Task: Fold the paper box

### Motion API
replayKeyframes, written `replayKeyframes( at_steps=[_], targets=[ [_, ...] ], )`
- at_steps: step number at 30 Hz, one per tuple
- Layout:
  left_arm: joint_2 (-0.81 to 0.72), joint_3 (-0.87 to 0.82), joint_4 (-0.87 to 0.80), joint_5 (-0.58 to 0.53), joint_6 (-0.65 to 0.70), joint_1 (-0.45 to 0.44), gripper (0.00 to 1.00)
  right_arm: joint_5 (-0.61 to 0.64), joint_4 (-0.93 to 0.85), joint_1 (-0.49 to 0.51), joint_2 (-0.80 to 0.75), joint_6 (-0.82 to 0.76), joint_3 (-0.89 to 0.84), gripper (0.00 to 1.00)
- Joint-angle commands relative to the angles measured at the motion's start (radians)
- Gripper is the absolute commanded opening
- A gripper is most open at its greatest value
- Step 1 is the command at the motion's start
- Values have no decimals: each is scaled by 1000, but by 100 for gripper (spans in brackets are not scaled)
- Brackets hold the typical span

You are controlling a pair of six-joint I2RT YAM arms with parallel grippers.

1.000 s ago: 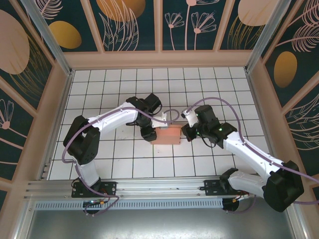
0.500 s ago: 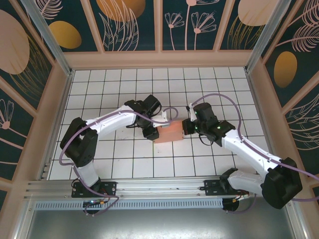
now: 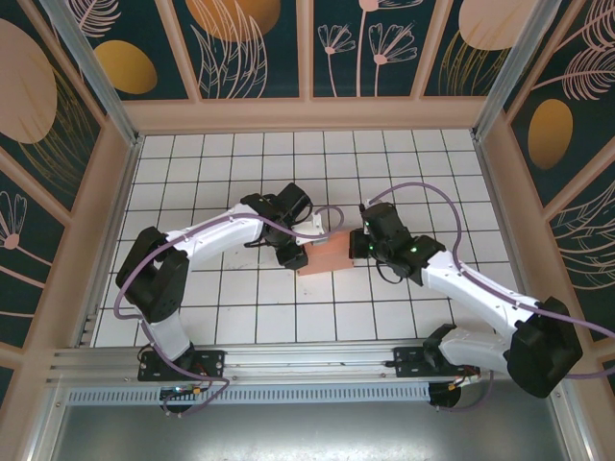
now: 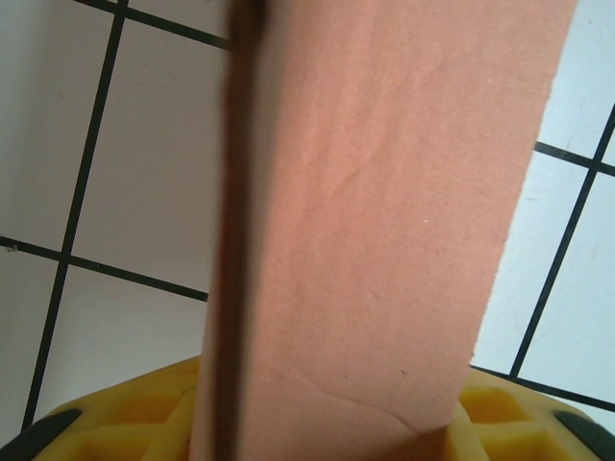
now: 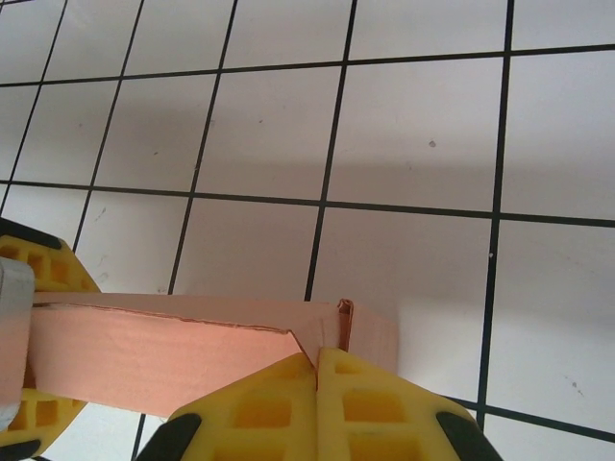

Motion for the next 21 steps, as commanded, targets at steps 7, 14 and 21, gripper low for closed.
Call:
replayKeyframes(
  at_steps=[7,14,21],
  targets=[
    [3,-43,55,-80,-21,10,47,78,25,46,-42,-8,-76,0],
    [-50,-68,114,-63,-45,11,64,80,33,47,-54,-2,-71,0],
    [-219,-174,275,-41,-130,11,85,113,18,59,-42,-3,-66,0]
  ],
)
